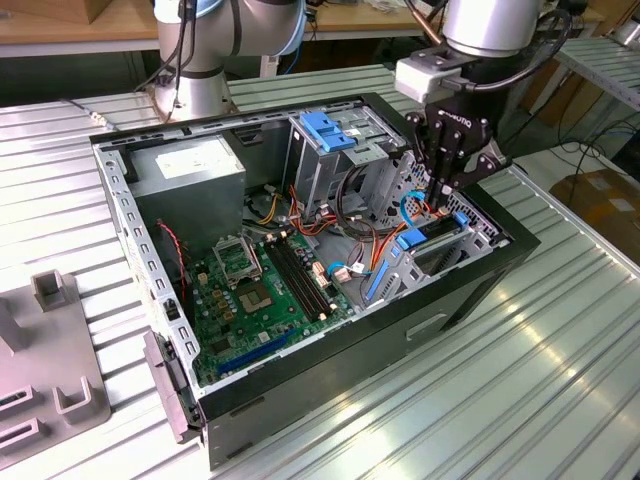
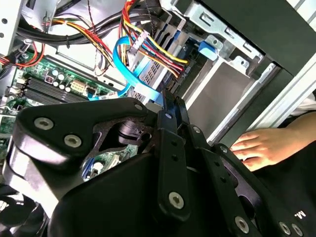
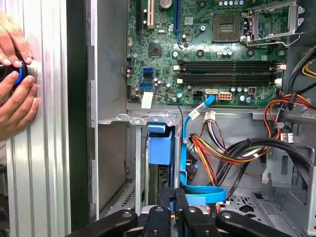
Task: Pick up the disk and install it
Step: 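Insert the second disk wire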
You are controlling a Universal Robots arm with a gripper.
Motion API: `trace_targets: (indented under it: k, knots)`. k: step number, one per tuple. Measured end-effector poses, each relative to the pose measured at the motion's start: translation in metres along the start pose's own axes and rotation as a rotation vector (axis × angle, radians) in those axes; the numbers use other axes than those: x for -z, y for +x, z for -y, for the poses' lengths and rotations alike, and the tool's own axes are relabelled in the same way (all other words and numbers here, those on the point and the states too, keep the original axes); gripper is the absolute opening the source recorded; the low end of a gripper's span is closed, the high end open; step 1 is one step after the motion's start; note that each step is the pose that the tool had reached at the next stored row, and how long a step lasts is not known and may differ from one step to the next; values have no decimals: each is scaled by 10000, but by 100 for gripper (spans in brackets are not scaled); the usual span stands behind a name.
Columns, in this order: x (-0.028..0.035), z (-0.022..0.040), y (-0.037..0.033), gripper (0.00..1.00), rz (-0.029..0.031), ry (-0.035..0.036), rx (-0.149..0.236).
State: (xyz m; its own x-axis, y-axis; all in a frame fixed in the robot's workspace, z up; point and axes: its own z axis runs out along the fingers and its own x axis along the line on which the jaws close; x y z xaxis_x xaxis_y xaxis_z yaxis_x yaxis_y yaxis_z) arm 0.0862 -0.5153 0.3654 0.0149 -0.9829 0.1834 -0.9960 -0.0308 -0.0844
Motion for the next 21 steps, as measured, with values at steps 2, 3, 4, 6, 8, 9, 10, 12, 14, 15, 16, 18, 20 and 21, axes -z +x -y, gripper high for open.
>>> trace_targets:
  k: [2, 3, 4, 6, 8, 9, 10, 12, 14, 15, 16, 18, 20, 21]
  knots:
    - [-19, -4, 50, 16, 130, 20, -12]
    - [-29, -6, 82, 16, 303, 22, -29]
    - [-35, -6, 106, 16, 455, 25, -43]
    - [-52, -9, 159, 16, 735, 30, -68]
    - [-65, -11, 201, 16, 858, 37, -81]
    - [-73, -12, 208, 16, 876, 62, -87]
    - [-76, -14, 208, 16, 877, 116, -94]
    - [-81, -21, 207, 16, 871, 263, -113]
    - [-85, -33, 206, 16, 867, 397, -132]
    - [-88, -40, 205, 16, 867, 419, -136]
    - [-93, -51, 203, 16, 872, 438, -139]
    - [-119, -59, 199, 16, 903, 449, -143]
    - [-143, -61, 194, 16, 902, 464, -145]
    - [-145, -65, 194, 16, 904, 480, -149]
